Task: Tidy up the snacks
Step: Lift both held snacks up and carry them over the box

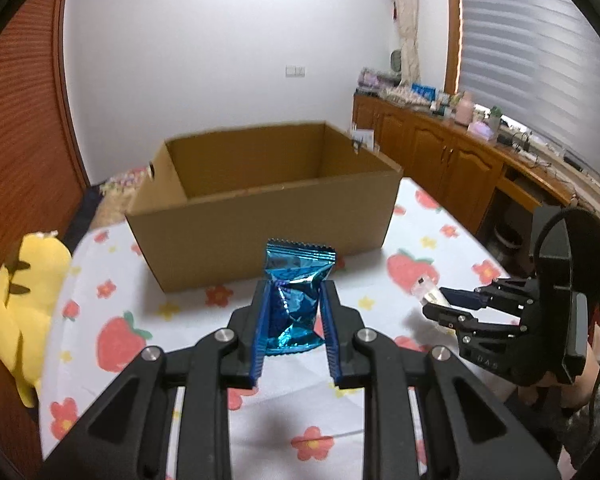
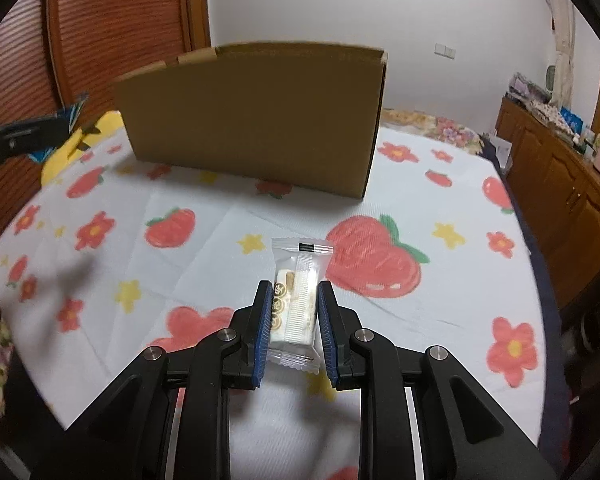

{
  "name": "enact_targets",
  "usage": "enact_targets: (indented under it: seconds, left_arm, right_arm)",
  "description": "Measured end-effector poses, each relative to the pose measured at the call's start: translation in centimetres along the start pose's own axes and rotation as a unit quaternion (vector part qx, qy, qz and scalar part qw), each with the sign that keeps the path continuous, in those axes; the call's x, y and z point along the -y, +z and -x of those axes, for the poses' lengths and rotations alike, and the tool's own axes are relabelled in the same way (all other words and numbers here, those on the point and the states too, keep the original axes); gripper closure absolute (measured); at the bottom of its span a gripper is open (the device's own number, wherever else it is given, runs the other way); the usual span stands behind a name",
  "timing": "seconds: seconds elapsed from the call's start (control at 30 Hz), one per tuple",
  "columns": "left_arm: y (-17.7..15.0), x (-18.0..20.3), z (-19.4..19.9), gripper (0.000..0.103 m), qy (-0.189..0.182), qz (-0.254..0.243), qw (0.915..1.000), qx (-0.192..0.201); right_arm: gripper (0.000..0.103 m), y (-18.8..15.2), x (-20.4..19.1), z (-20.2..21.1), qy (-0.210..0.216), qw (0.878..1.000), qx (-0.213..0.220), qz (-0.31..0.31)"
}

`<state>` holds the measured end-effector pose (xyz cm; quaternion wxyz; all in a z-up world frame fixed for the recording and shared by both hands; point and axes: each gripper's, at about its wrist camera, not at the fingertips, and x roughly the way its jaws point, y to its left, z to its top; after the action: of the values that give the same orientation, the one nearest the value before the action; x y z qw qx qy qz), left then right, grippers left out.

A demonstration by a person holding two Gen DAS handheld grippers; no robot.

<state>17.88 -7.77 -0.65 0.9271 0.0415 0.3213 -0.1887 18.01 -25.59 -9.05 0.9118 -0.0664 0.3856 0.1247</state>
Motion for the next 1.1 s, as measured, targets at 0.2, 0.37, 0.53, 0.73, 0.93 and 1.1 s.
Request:
enact_targets:
  seconds: [0.2,0.37,0.53,0.73,0.93,1.1]
  left_arm:
    - [1.9,0.6,4.5,0.081,0.000,-0.014,0.9993,0.034]
    - [4.0,0.2,6.9,0.081,0.007,-0.028,0.9975,0.065]
    - [5.5,-0.3,7.7,0.081,0.011,-0.036,0.9953,0.089]
    - [7.5,-1.5,6.5,0.081,0.015,-0.036,0.9935,0.107]
    - [9.8,-3.9,0.9,0.081,0.008,-0.016,0.9958,0.089]
    - [10.9,-5.7,-3.9,0.081,0.016,0.007,0.9971,0.074]
  right_arm:
    - [0.083,1.7,-1.3,5.7,-0.006,0.999,0.043,0.006]
    - [0.083,4.5,-1.6,9.5,-0.006,0.997,0.078,0.008]
    - [0.083,7.6,-1.7,11.8,-0.007,0.993,0.115,0.012]
    - [0.083,10.1,-1.7,12.5,0.004,0.989,0.147,0.016]
    - [0.083,13.0,-0.9,9.8,0.015,0.988,0.154,0.017]
    - [0.082,15.4,-0.4,6.5,0.026,0.988,0.148,0.018]
